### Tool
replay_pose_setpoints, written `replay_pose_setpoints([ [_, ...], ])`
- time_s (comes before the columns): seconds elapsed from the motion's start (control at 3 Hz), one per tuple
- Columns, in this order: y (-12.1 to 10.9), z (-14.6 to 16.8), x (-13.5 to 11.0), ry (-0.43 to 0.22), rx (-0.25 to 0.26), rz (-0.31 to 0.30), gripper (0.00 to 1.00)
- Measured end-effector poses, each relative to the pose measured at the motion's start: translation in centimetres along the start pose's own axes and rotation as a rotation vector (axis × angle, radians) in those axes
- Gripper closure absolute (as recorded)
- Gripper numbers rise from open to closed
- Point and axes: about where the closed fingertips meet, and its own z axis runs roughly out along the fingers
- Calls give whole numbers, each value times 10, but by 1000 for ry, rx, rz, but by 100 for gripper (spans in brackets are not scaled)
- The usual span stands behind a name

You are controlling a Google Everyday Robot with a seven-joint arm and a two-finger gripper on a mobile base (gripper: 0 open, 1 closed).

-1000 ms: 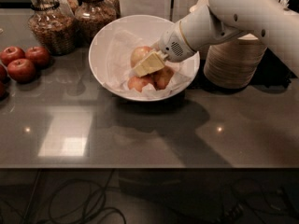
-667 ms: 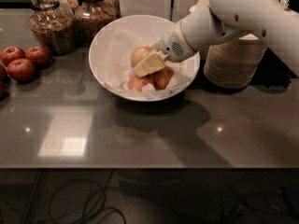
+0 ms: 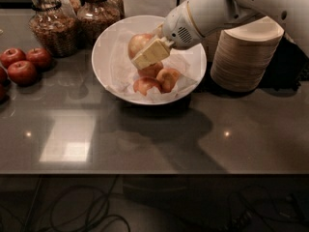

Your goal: Pick apple from white bowl

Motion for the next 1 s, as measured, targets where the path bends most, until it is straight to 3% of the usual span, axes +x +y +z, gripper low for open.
replay_pose_setpoints([
  [0.33, 6, -22, -15, -49, -14, -67, 100],
  [0.67, 20, -46, -32, -75, -46, -171, 100],
  [1.0, 20, -46, -32, -75, -46, -171, 100],
])
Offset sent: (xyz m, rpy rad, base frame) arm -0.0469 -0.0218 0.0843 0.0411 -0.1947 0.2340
